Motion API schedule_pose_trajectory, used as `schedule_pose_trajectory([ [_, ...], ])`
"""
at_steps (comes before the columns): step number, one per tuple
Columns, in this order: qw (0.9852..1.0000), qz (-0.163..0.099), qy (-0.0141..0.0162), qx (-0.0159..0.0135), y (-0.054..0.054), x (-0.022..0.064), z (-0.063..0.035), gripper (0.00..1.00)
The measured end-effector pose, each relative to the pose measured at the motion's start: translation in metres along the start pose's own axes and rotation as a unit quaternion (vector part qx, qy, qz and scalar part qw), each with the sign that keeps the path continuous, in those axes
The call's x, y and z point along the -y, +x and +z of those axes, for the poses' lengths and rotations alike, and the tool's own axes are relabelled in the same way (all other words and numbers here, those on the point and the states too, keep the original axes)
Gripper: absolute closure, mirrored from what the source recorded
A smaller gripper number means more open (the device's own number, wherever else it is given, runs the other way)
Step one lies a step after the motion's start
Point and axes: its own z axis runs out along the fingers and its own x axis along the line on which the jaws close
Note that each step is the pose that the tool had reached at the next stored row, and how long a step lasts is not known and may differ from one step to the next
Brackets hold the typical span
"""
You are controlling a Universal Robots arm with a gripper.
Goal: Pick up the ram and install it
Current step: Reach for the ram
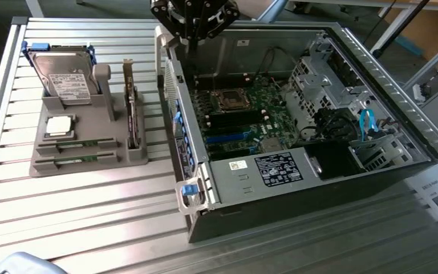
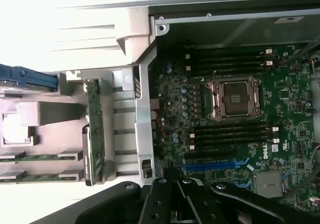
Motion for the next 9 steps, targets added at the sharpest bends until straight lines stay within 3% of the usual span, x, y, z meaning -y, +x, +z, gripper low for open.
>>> schedule_pose_trajectory([
  [9,1.0000,0.000,0.0000,-0.0001,0.025,0.0019,-0.0003,0.90],
])
